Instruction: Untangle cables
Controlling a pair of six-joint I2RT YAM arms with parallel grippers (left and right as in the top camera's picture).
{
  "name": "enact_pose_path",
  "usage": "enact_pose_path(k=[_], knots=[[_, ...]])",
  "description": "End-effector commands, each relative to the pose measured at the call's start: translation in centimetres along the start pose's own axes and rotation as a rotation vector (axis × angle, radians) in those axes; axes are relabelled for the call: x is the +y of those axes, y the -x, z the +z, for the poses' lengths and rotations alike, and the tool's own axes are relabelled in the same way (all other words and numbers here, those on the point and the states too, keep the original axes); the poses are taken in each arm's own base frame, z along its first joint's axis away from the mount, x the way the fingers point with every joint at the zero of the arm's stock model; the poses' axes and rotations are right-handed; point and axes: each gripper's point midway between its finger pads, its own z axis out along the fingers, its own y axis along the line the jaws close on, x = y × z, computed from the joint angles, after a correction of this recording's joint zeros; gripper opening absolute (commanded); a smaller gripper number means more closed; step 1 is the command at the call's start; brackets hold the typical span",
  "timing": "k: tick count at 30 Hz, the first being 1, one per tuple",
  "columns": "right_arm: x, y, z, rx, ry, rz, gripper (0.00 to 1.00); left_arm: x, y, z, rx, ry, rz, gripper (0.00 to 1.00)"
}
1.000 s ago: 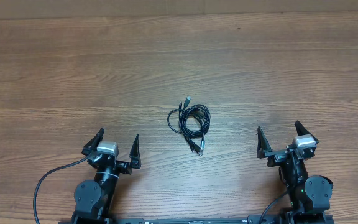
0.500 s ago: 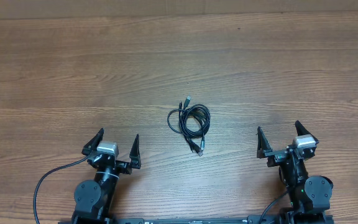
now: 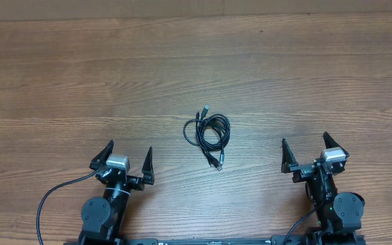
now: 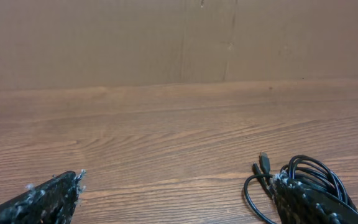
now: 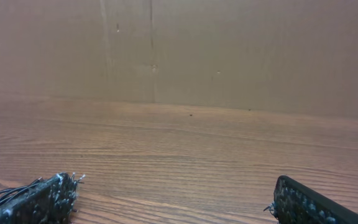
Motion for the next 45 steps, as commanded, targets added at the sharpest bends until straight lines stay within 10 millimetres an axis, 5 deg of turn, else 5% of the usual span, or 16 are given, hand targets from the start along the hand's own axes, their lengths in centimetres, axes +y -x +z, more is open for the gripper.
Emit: enact_pose_path(k=[1, 34, 45], knots=[[-0.2, -0.2, 0.0, -0.001, -0.012, 0.006, 1.00, 0.3, 0.0, 0.0, -0.005, 0.012, 0.019, 1.00], [-0.2, -0.2, 0.0, -0.001, -0.012, 0.006, 1.00, 0.3, 0.2, -0.1, -0.004, 0.015, 0.017, 1.00], [-0.2, -0.2, 0.0, -0.001, -0.012, 0.006, 1.00, -1.0, 4.6, -2.1, 0.020, -0.040, -0.046, 1.00]])
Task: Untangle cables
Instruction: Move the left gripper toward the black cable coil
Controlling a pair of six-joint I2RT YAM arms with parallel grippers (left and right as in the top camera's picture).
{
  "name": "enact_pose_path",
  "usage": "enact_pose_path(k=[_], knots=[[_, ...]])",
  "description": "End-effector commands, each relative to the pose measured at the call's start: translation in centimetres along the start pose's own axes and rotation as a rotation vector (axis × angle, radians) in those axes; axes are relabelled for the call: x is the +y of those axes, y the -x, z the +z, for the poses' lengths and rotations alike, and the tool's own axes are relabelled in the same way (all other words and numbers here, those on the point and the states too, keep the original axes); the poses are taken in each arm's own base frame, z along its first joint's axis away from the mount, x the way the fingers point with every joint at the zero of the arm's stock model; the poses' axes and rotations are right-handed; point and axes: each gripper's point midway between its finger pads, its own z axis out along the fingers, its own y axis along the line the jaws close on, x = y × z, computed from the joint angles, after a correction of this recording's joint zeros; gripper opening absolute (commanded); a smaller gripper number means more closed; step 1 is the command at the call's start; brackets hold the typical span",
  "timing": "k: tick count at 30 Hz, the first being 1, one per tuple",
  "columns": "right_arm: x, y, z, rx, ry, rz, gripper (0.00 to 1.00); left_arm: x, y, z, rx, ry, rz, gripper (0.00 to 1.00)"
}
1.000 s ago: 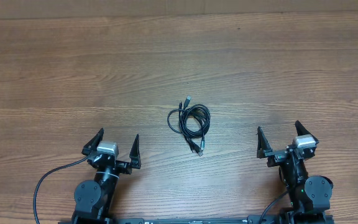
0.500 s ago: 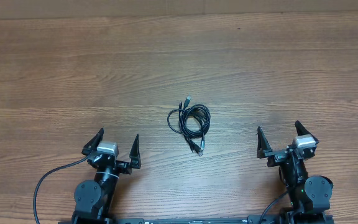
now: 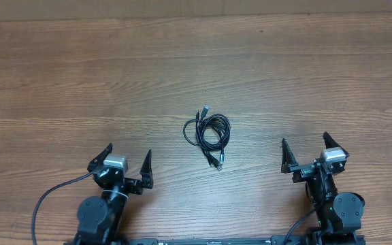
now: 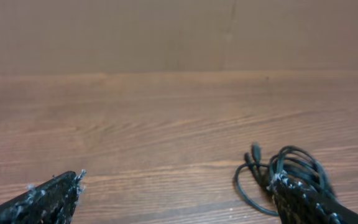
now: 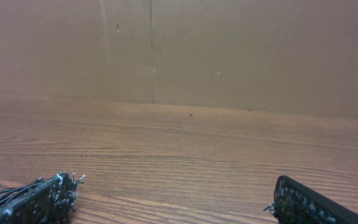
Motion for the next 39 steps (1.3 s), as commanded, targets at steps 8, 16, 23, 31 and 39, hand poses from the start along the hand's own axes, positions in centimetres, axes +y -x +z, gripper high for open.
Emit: enact_pose_path(k=[8, 16, 23, 31, 39], knots=[[-0.2, -0.2, 0.0, -0.002, -0.012, 0.006, 1.00, -2.1, 7.0, -1.8, 0.004, -0.089, -0.016, 1.00], [-0.2, -0.2, 0.0, -0.002, -0.012, 0.006, 1.00, -2.9, 8.1, -0.2, 0.185, -0.118, -0.034, 1.00], [-0.2, -0.2, 0.0, -0.002, -0.012, 0.006, 1.00, -3.4, 8.7, 2.5, 0.385, -0.137, -0.062, 1.00], [-0.2, -0.2, 0.0, -0.002, -0.012, 0.006, 1.00, -4.2, 8.2, 5.5, 0.604, -0.168, -0.106, 1.00], [-0.2, -0.2, 0.0, -0.002, -0.012, 0.006, 1.00, -4.2, 5.3, 7.4, 0.841, -0.150, -0.132, 1.00]])
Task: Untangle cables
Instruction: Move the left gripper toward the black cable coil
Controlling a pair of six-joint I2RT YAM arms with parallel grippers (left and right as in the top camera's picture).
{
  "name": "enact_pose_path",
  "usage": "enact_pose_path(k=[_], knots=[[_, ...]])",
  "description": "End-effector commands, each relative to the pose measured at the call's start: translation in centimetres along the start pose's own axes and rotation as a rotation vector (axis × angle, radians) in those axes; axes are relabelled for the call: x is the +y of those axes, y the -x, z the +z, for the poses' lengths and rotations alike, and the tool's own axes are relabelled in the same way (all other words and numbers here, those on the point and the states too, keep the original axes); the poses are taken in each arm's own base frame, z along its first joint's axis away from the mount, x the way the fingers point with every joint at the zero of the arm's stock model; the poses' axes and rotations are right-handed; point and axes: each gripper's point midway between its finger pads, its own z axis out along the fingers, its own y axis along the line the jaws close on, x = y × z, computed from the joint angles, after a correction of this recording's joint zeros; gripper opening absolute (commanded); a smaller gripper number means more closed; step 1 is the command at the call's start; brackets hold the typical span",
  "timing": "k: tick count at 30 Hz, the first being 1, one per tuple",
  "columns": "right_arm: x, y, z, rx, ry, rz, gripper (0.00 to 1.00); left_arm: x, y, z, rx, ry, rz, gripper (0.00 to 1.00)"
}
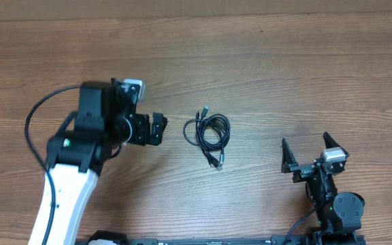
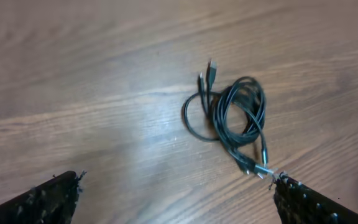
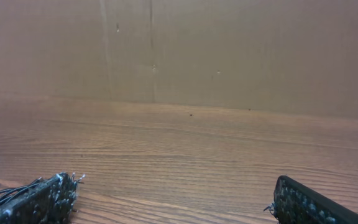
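A tangled bundle of black cable [image 1: 208, 132] with metal plugs lies coiled at the middle of the wooden table [image 1: 284, 68]. My left gripper [image 1: 158, 128] hangs just left of it, raised above the wood, open and empty. In the left wrist view the coil [image 2: 232, 118] lies ahead of the left gripper [image 2: 176, 183], beyond and between the two spread fingertips [image 2: 55, 190]. My right gripper [image 1: 305, 141] rests low at the near right, open, well clear of the cable. A few cable strands [image 3: 5, 194] peek past its left finger in the right wrist view.
A brown cardboard wall [image 3: 229, 50] stands along the far edge of the table. The left arm's white link [image 1: 63, 194] and its black lead [image 1: 36, 119] reach over the near left of the table.
My left arm has left its rest pose at the near left edge; its gripper now hangs above the table just left of the coil, looking down on it. The right arm and the cable have not moved.
Both grippers sat open at the near edge with the coil lying between them. The left wrist had then turned slightly, the coil still low in its view. Now the left gripper is up beside the coil, still open; the cable lies untouched.
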Motion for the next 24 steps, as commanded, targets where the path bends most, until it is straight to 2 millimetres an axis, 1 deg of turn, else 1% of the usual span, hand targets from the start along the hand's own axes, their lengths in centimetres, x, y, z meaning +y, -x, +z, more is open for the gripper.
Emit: enact_pose_path(k=[1, 6, 10, 13, 15, 19, 22, 24], knots=[[-0.2, -0.2, 0.0, -0.002, -0.012, 0.007, 1.00, -0.5, 0.2, 1.3, 0.073, -0.016, -0.012, 1.00], [-0.2, -0.2, 0.0, -0.002, -0.012, 0.007, 1.00, -0.9, -1.0, 4.3, 0.174, -0.025, -0.006, 1.00], [-0.2, -0.2, 0.0, -0.002, -0.012, 0.007, 1.00, -0.6, -1.2, 6.3, 0.211, -0.024, -0.017, 1.00], [-0.2, -0.2, 0.0, -0.002, -0.012, 0.006, 1.00, -0.2, -1.9, 7.5, 0.256, -0.017, -0.057, 1.00], [-0.2, -0.2, 0.0, -0.002, -0.012, 0.007, 1.00, -0.5, -2.3, 8.2, 0.282, -0.041, -0.081, 1.00], [-0.2, -0.2, 0.0, -0.002, -0.012, 0.007, 1.00, -2.1, -2.5, 9.8, 0.307, -0.139, -0.058, 1.00], [-0.2, -0.2, 0.0, -0.002, -0.012, 0.007, 1.00, -2.1, -3.4, 11.1, 0.348, -0.097, -0.032, 1.00], [-0.2, -0.2, 0.0, -0.002, -0.012, 0.007, 1.00, -2.6, -4.2, 12.3, 0.378, -0.068, -0.006, 1.00]])
